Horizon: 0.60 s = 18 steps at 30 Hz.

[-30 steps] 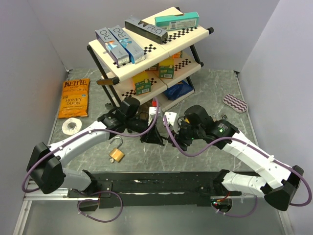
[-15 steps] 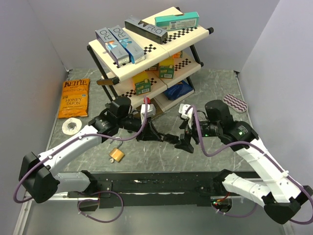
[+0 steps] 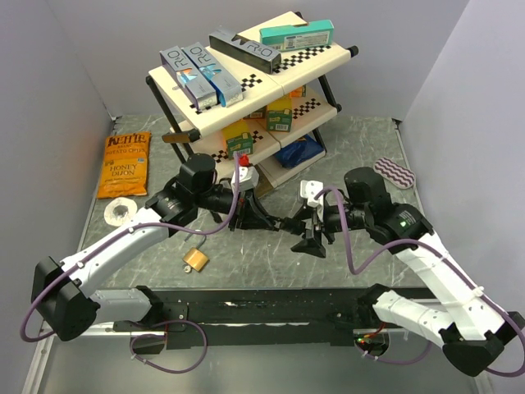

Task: Lock with the key
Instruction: Pick up the lock from the center of the board.

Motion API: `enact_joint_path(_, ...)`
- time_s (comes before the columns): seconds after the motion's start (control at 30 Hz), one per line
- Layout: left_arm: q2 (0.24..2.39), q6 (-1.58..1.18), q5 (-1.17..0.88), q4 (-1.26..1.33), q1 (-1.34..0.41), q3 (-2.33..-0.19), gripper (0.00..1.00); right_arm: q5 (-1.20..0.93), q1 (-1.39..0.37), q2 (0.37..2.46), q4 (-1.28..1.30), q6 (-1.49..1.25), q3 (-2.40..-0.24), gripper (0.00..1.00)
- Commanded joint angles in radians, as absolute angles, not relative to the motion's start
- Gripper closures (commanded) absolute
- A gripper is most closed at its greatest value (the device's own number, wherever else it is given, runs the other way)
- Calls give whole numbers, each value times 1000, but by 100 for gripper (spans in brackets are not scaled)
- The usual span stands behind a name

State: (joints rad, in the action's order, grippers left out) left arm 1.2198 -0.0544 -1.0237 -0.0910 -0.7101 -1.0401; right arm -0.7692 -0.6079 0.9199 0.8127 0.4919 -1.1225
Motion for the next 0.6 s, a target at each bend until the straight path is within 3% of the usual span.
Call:
enact_joint_path(0.0, 1181, -97, -1089, 64, -707, -1098, 99, -824, -604, 930, 704, 509, -1094, 20)
enact_joint_path(0.1, 1181, -98, -1085, 63, -707, -1100, 99, -831, -603, 936, 678, 500, -1092, 34)
enact_joint_path(0.2, 1177, -92, -1069, 58, -707, -1098, 99, -842, -604, 942, 669, 499, -1095, 56)
enact_joint_path(0.23, 1177, -91, -1068, 61, -707, -1095, 99, -850, -603, 943, 670, 494, -1098, 70)
enact_joint_path(0.33, 1177, -66, -1051, 46, -707, -1092, 99, -859, -603, 954, 675, 479, -1114, 100)
enact_joint_path(0.4, 1183, -22, -1043, -32, -707, -1109, 93, -867, -603, 957, 676, 465, -1118, 100)
enact_joint_path(0.47, 1189, 76, -1042, -151, -707, -1126, 79, -879, -588, 957, 669, 447, -1120, 100)
enact_joint_path(0.57, 1195, 198, -1042, -291, -707, -1157, 69, -888, -571, 954, 672, 445, -1121, 100)
